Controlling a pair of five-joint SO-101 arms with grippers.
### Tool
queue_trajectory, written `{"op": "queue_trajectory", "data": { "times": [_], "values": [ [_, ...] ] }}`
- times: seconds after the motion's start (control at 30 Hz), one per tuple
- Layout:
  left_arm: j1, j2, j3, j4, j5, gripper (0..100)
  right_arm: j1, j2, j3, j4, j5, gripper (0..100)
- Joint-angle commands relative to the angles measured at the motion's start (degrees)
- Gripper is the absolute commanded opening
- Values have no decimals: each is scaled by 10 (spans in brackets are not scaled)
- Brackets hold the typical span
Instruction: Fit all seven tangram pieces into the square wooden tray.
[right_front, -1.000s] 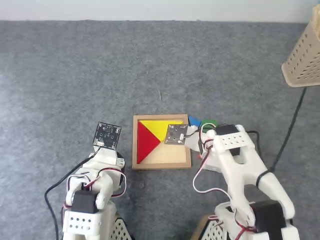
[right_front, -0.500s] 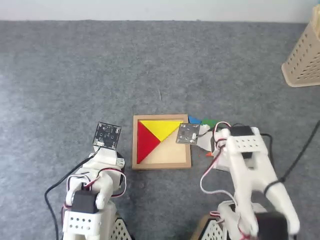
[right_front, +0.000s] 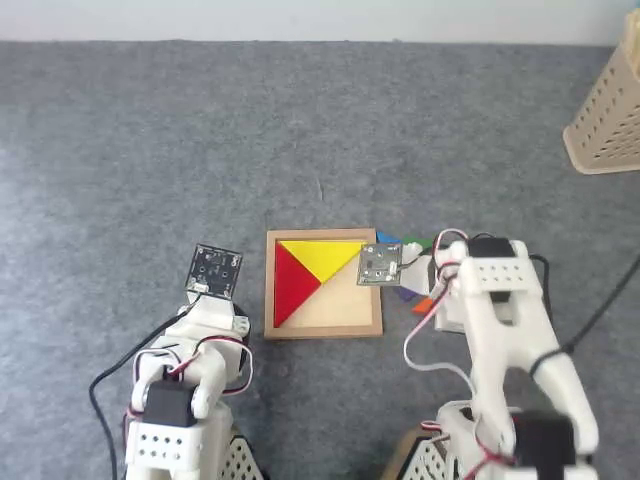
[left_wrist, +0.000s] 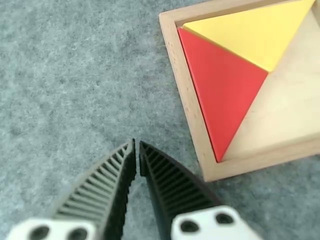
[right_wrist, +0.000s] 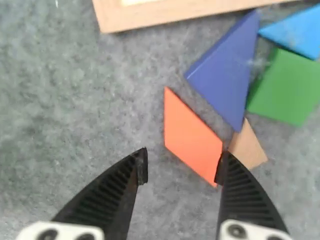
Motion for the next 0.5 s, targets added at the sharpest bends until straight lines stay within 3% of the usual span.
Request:
{"op": "queue_trajectory", "data": {
  "times": [0.0, 0.17, 0.47],
  "values": [
    [-4, -12, -11, 4, 4, 12, 7, 61, -60, 8, 10, 231],
    [-4, -12, -11, 4, 4, 12, 7, 135, -100, 6, 1, 231],
    [-4, -12, -11, 4, 4, 12, 2, 237, -186, 6, -124, 201]
  ]
}}
